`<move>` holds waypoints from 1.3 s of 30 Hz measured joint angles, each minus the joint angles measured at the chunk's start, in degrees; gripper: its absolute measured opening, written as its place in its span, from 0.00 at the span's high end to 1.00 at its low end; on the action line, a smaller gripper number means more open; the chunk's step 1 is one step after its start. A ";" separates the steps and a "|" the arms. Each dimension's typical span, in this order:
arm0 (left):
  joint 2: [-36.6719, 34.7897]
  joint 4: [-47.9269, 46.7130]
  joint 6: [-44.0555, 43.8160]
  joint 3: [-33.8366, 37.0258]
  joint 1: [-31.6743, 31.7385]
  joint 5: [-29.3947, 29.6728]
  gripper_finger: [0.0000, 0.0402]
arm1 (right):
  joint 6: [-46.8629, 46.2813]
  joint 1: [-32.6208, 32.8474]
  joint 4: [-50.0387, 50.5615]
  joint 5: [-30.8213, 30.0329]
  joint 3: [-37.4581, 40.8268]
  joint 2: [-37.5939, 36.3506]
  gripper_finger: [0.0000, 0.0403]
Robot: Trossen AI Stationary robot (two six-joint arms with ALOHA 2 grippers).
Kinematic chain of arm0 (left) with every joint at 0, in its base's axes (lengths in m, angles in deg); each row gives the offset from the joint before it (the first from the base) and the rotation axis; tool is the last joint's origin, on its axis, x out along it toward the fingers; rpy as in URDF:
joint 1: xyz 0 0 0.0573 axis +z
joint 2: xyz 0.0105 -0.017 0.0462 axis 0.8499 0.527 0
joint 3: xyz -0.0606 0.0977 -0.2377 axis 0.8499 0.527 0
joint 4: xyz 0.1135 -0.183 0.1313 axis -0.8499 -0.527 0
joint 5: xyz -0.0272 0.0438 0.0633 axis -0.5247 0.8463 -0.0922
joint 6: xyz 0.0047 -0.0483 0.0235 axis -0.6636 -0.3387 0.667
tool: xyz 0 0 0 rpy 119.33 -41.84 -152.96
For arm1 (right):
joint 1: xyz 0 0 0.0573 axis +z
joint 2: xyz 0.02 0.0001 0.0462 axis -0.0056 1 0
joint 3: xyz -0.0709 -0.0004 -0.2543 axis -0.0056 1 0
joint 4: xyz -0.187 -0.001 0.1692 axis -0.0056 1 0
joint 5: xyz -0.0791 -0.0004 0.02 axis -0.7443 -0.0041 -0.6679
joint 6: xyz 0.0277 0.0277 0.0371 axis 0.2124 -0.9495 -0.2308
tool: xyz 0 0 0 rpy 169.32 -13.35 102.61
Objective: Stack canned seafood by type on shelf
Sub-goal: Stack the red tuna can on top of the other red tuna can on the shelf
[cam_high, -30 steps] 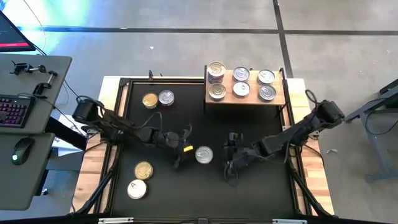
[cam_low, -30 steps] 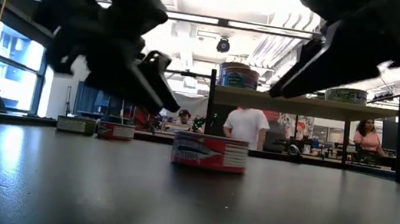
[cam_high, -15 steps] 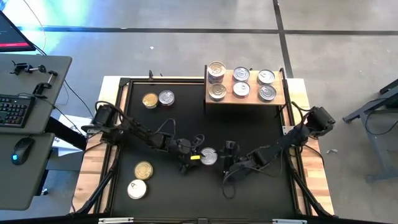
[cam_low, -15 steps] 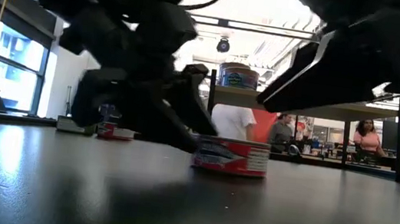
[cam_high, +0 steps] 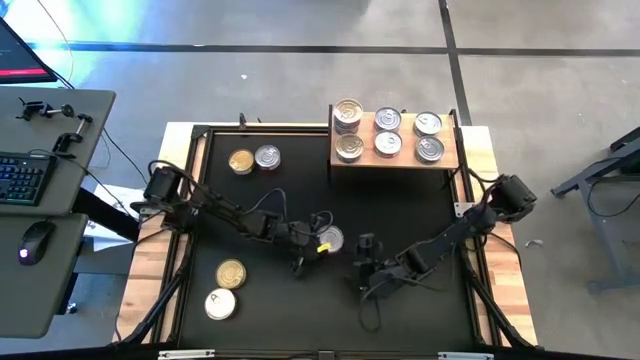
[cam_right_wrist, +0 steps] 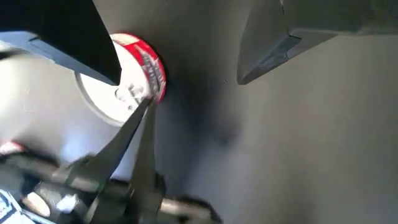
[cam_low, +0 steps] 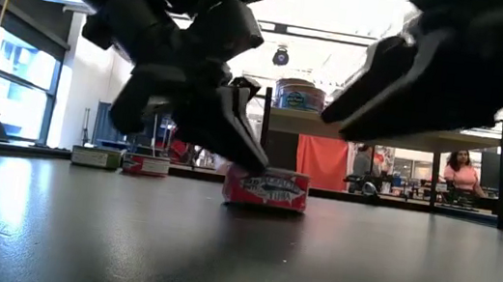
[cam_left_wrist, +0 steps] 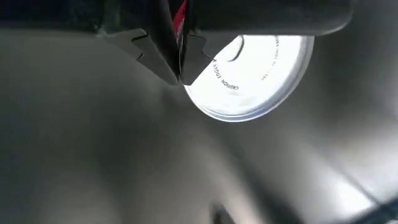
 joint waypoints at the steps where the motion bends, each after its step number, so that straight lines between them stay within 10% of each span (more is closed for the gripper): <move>1: -0.45 0.11 -0.41 -0.01 -0.02 0.87 0.98 | 0.90 -0.19 0.17 0.00 0.00 0.63 0.23; 11: -3.02 -0.50 -5.99 -0.21 0.00 2.53 1.00 | 19.31 -2.26 -4.28 -9.57 0.04 8.08 0.23; 27: 0.41 -4.26 15.77 -0.36 1.18 2.74 0.77 | 14.83 -2.01 -4.18 -9.12 0.07 8.43 0.23; 39: -0.05 -0.53 10.00 -0.10 2.06 -0.94 0.99 | 16.36 -1.08 -4.19 -11.56 0.09 8.43 0.23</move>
